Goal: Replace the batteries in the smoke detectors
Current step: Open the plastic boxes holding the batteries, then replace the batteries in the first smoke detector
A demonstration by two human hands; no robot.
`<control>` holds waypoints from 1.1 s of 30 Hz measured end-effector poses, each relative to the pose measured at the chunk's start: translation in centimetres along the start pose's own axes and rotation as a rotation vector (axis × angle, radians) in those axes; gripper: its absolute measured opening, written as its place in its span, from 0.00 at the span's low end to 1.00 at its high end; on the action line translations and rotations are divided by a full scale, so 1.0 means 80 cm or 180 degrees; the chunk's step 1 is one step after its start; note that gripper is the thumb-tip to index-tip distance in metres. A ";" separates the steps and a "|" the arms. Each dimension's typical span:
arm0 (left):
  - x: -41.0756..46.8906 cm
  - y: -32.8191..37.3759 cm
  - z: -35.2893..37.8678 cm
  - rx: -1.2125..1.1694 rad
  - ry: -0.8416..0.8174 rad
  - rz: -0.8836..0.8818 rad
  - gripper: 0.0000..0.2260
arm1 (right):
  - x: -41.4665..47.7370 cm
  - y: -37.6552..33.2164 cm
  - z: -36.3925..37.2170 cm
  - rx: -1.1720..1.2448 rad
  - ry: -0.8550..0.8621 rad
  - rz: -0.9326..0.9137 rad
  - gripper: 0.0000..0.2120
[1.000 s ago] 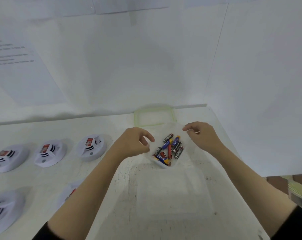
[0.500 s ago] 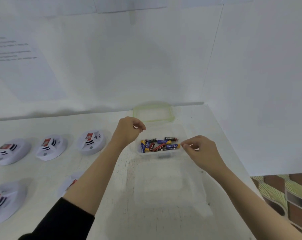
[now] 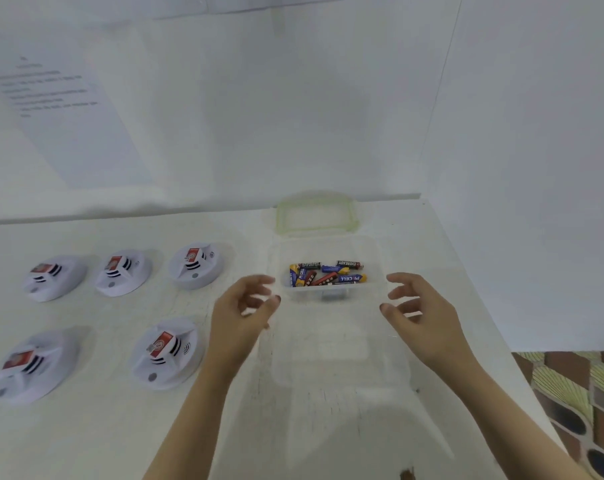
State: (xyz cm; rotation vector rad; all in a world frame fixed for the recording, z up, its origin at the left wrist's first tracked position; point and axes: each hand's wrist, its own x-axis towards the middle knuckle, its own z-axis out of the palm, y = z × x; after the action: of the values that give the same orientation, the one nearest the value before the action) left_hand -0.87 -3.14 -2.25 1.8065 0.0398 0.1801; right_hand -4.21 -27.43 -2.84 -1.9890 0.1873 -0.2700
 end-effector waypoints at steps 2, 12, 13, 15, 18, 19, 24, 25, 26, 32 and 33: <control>-0.025 -0.007 0.003 -0.0159 -0.0072 -0.0122 0.11 | -0.007 0.003 -0.001 0.0160 -0.0016 -0.0054 0.14; -0.052 -0.018 0.008 -0.0072 0.0408 -0.0125 0.11 | -0.018 0.007 -0.002 -0.0188 0.0009 -0.0402 0.14; -0.054 -0.019 0.003 0.0004 0.0484 -0.0111 0.11 | -0.022 0.005 0.000 -0.0368 0.0053 -0.0523 0.16; -0.057 -0.022 -0.012 0.0288 0.0648 -0.0002 0.11 | -0.030 -0.005 0.005 -0.0672 0.0078 -0.0867 0.19; -0.060 -0.029 -0.047 0.0891 0.0931 0.0387 0.14 | -0.043 -0.036 0.023 -0.0774 -0.0087 -0.1382 0.19; -0.060 -0.031 -0.060 0.1197 0.1005 0.0553 0.15 | -0.050 -0.048 0.033 -0.0676 -0.0220 -0.1482 0.19; -0.041 -0.066 -0.134 0.2410 0.0252 0.0153 0.35 | -0.085 -0.088 0.111 -0.0166 -0.1069 -0.1631 0.17; -0.037 -0.070 -0.147 0.2393 -0.0067 -0.0061 0.41 | -0.091 -0.090 0.128 -0.0151 -0.1234 -0.1573 0.17; -0.033 -0.075 -0.159 0.2267 -0.0266 -0.0181 0.45 | -0.096 -0.091 0.146 -0.0168 -0.1384 -0.1477 0.17; -0.019 -0.076 -0.208 0.1312 -0.0580 -0.0345 0.44 | -0.113 -0.084 0.223 -0.0458 -0.1767 -0.0724 0.25; -0.016 -0.072 -0.215 0.0889 -0.0617 -0.0452 0.43 | -0.113 -0.083 0.231 -0.0429 -0.1758 -0.0632 0.28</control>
State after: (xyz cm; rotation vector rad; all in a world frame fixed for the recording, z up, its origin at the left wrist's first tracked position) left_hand -4.23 14.63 -4.03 2.0832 0.0576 -0.1075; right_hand -7.79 -6.21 -5.22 -2.1391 -0.3541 0.1765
